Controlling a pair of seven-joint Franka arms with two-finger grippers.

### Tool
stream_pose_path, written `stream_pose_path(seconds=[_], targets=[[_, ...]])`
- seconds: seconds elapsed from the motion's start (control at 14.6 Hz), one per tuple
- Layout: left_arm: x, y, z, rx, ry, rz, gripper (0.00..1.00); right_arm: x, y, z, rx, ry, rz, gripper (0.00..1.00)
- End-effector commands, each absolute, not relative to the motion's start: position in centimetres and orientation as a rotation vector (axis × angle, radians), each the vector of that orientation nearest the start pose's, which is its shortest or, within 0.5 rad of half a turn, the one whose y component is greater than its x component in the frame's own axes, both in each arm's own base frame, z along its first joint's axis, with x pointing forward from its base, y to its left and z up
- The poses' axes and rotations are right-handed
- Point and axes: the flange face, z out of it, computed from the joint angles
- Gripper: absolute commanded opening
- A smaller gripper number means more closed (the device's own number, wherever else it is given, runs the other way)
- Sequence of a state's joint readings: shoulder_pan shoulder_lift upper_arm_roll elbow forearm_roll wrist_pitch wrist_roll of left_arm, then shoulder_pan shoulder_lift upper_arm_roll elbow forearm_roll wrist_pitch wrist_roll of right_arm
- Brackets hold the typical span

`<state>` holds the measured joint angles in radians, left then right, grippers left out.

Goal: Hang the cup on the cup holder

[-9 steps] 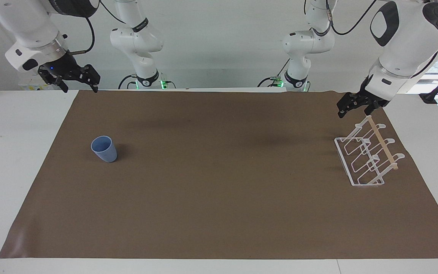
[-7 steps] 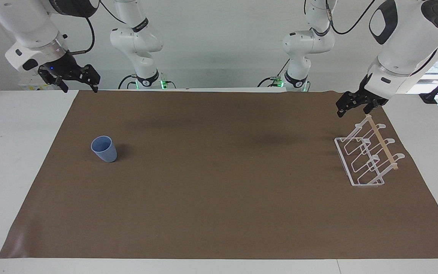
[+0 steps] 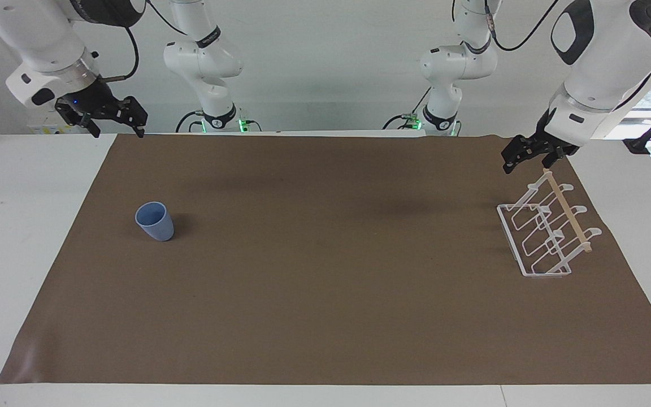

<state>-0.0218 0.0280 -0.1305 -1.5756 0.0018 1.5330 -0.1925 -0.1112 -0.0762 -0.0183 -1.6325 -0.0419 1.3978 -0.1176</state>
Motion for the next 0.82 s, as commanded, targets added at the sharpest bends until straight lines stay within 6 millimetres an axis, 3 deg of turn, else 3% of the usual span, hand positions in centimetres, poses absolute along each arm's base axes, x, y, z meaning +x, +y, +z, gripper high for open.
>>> stream_pose_path(seconds=[0.0, 0.21, 0.34, 0.48, 0.62, 0.75], targets=[[55.1, -8.5, 60.6, -3.094, -0.067, 0.124, 1.0, 49.7, -8.5, 59.5, -3.147, 0.015, 0.142, 1.0], [55.0, -8.6, 60.5, -3.093, -0.067, 0.129, 1.0, 50.2, -9.0, 53.5, -3.151, -0.015, 0.091, 1.0], [54.9, -8.6, 60.5, -3.092, -0.072, 0.129, 1.0, 51.1, -9.6, 48.8, -3.146, -0.132, 0.082, 1.0], [54.9, -8.7, 60.2, -3.091, -0.074, 0.128, 1.0, 51.8, -11.2, 44.9, -3.145, -0.155, 0.073, 1.0], [54.9, -8.7, 60.2, -3.092, -0.074, 0.126, 1.0, 52.2, -12.8, 41.9, -3.137, -0.16, 0.098, 1.0], [54.9, -8.6, 60.2, -3.093, -0.076, 0.121, 1.0, 53.0, -13.1, 39.8, -3.134, -0.177, 0.103, 1.0]])
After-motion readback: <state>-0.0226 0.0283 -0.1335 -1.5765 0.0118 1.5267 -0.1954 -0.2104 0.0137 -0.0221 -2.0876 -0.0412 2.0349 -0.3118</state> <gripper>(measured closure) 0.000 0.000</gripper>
